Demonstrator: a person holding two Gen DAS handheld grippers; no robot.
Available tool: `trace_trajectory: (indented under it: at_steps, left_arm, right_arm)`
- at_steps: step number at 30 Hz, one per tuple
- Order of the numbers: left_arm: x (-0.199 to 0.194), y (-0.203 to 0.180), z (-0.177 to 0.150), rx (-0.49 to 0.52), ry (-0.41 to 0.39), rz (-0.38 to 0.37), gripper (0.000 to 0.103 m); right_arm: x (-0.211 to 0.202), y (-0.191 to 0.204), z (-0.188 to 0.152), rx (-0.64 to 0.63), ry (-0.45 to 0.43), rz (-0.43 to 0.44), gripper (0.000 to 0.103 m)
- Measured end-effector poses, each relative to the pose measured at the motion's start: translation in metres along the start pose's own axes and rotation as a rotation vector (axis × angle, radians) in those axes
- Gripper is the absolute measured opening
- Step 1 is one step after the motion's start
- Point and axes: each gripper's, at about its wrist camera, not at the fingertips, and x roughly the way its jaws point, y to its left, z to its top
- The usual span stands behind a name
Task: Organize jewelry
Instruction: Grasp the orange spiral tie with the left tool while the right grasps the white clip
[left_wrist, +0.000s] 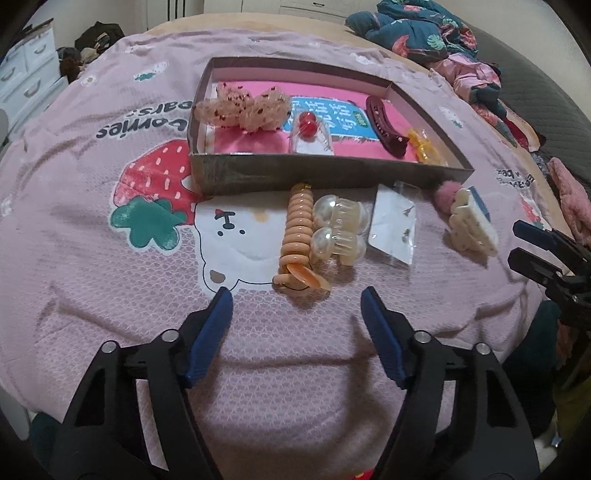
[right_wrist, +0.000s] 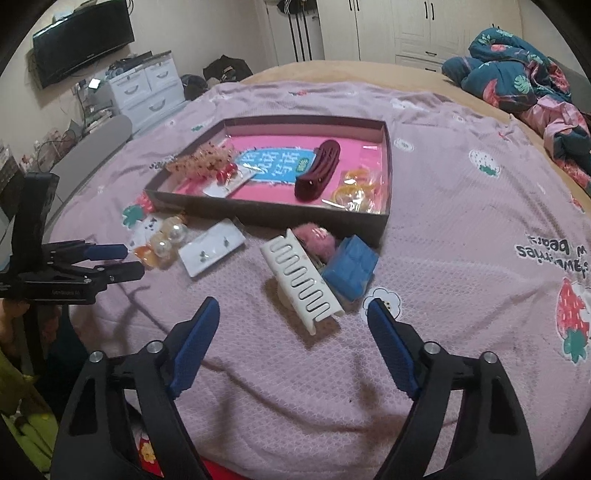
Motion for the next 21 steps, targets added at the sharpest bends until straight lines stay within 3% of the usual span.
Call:
trace_trajectory:
  at_steps: [6, 10, 21]
  left_arm:
    - [0.006, 0.007, 0.006, 0.014, -0.006, 0.018, 0.047]
    - [0.004, 0.013, 0.009, 0.008, -0.011, 0.024, 0.042]
    - [0.005, 0.028, 0.024, 0.027, -0.016, 0.042, 0.039]
  right_arm:
    - [0.018, -0.005, 0.002, -0.002, 0.035, 0.000, 0.066]
    - [0.025, -0.002, 0.004, -0.020, 0.051, 0.003, 0.052]
    - [0.036, 0.021, 0.010, -0.073, 0.060, 0.034, 0.049]
